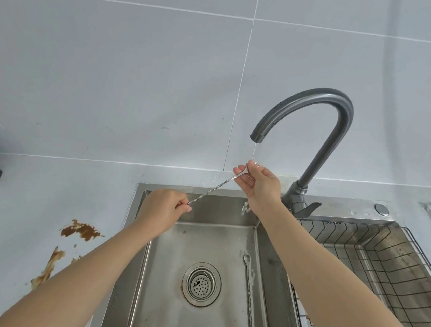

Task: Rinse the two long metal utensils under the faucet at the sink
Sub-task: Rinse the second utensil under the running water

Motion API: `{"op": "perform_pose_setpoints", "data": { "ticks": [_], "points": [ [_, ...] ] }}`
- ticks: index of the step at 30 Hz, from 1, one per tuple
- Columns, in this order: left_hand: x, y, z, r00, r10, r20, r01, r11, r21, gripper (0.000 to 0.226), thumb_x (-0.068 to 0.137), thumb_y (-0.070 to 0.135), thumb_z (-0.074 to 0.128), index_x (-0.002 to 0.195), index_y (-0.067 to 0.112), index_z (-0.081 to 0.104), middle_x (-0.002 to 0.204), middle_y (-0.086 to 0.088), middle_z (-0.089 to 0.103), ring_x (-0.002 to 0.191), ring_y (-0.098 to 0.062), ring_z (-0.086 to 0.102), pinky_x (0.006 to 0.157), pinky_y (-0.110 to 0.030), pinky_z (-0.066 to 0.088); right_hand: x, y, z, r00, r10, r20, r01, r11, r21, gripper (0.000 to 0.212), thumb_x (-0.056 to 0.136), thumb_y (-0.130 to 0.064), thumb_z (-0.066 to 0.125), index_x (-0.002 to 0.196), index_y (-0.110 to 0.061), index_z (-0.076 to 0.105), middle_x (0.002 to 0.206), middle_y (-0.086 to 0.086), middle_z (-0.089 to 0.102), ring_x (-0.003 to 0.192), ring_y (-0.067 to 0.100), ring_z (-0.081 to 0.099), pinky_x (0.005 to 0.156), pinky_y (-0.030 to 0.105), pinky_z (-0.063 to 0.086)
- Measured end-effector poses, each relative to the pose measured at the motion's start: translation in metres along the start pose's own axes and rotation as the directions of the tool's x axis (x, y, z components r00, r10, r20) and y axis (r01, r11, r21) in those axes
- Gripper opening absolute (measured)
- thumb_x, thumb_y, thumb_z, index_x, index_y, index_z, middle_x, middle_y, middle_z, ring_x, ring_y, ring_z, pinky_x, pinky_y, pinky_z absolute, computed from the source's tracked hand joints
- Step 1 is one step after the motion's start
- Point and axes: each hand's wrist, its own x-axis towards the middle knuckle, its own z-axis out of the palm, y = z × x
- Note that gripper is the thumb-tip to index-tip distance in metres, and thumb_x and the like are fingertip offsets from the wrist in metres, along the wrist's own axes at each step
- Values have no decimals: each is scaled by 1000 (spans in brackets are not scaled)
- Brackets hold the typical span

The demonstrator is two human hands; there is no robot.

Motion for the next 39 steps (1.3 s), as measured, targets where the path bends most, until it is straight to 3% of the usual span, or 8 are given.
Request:
{"op": "perform_pose_setpoints", "data": {
  "ticks": [6,12,14,17,24,30,34,39],
  "points": [
    [-1,-2,-2,998,-39,-48,40,999,26,15,83,19,65,82,5,70,81,-11,72,72,-20,53,66,-25,36,2,1,9,1000,13,-24,-15,995,-99,35,99,-28,40,76,-5,54,72,10,60,52,13,68,56,23,57],
    [-1,-1,-7,998,-23,-63,33,988,151,16,86,21,62,72,12,57,69,0,53,73,-19,47,59,-25,29,2,-4,19,997,76,-26,-78,992,-99,33,101,-18,30,82,-4,52,77,13,61,68,22,64,64,29,54],
    [-2,0,-8,998,11,-63,3,977,214,18,88,21,58,73,14,51,76,-3,58,75,-21,47,60,-26,28,2,-4,19,995,85,-58,-92,988,-125,33,100,-14,29,79,-4,52,77,13,62,66,22,65,59,27,55],
    [-1,3,-7,995,61,-79,-38,963,265,16,89,18,56,84,3,61,94,-12,67,86,-30,58,66,-26,31,4,-1,16,994,39,-103,-59,978,-201,34,100,-11,30,76,-4,53,74,13,62,64,21,65,52,22,56],
    [5,10,-3,993,87,-78,-62,958,280,18,89,18,56,88,0,60,95,-14,67,88,-33,60,70,-33,45,7,-2,4,998,-30,-56,20,986,-164,16,90,5,52,76,-3,55,73,11,61,60,14,66,60,18,59],
    [8,14,-7,994,69,-89,-46,971,233,17,88,18,58,74,11,51,83,-10,61,75,-27,50,63,-27,31,6,-4,1,999,40,3,-40,999,-26,14,89,8,52,80,-3,54,78,9,60,59,12,68,60,18,58],
    [11,20,-11,998,-8,-67,17,990,142,38,84,20,63,56,24,37,60,9,41,71,-21,44,59,-26,29,3,-1,3,993,117,17,-117,993,-5,29,100,-16,37,79,-3,53,77,11,61,55,14,69,55,22,58],
    [15,23,-16,989,-141,-35,140,990,-17,40,77,17,69,50,29,43,55,12,46,70,-21,49,52,-18,29,0,1,1,986,161,40,-163,985,55,43,102,-30,27,82,-2,54,81,14,62,54,17,70,56,24,59]
  ]
}}
